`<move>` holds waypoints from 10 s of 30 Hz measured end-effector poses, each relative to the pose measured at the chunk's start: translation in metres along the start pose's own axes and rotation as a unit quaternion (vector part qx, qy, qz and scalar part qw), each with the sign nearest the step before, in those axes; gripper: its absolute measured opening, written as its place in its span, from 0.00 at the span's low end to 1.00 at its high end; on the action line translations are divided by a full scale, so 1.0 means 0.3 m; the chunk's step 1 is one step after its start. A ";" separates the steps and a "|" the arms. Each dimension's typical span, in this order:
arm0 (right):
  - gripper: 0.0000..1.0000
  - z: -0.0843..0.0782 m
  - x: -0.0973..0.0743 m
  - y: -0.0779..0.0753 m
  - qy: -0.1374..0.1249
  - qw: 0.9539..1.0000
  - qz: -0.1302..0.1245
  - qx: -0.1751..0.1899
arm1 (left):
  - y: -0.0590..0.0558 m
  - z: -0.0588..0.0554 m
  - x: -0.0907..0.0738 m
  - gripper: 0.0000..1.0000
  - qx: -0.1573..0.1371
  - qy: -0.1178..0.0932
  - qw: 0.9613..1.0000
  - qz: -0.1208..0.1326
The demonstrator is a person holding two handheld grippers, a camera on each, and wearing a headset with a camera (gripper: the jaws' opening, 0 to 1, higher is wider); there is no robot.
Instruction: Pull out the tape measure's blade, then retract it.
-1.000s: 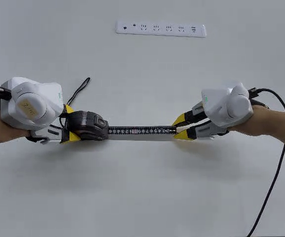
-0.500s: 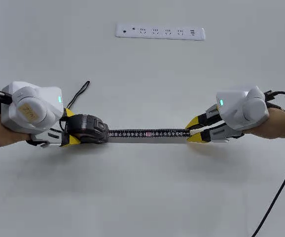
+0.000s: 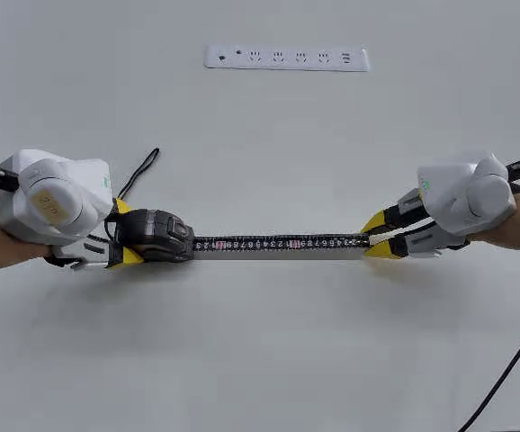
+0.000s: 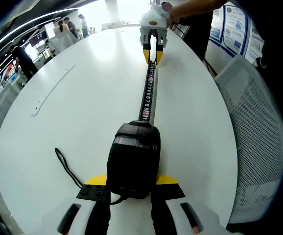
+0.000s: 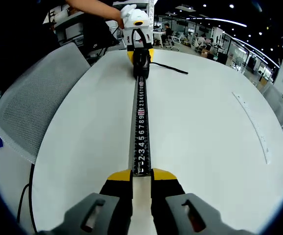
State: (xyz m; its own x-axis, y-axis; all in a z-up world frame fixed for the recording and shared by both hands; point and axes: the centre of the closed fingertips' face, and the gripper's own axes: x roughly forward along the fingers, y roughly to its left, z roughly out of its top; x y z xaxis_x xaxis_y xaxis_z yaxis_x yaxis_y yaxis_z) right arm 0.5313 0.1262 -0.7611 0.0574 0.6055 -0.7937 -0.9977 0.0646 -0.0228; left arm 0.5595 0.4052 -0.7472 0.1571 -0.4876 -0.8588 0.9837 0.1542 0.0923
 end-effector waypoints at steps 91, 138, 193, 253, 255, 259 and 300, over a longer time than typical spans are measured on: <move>1.00 0.080 -0.158 0.085 -0.078 0.955 -0.204 0.199 | -0.076 0.042 -0.226 0.96 -0.228 -0.187 0.946 0.132; 1.00 0.269 -0.155 0.268 -0.137 0.881 -0.313 0.327 | -0.236 0.119 -0.255 1.00 -0.342 -0.220 0.883 0.236; 0.87 0.167 -0.180 0.204 -0.138 0.938 -0.212 0.239 | -0.152 0.122 -0.197 1.00 -0.420 -0.187 0.815 0.352; 0.15 -0.015 0.002 -0.004 -0.005 1.000 -0.016 -0.002 | 0.038 0.057 -0.010 0.84 -0.490 -0.137 0.767 0.390; 0.15 -0.017 0.005 -0.003 -0.005 1.000 -0.015 -0.005 | 0.037 0.056 -0.009 0.84 -0.490 -0.136 0.767 0.391; 0.15 -0.021 0.008 -0.003 -0.004 1.000 -0.014 -0.011 | 0.036 0.055 -0.008 0.82 -0.489 -0.134 0.768 0.392; 0.12 -0.022 0.011 -0.006 0.003 1.000 -0.017 -0.025 | 0.034 0.018 0.014 0.63 -0.509 -0.101 0.761 0.389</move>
State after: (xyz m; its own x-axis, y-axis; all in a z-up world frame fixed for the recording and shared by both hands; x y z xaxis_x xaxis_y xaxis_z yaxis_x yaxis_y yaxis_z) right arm 0.5331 0.1227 -0.7677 0.0903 0.5987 -0.7958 -0.9958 0.0440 -0.0798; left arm 0.5707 0.4001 -0.7471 0.7688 -0.0141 -0.6393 0.0250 0.9997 0.0081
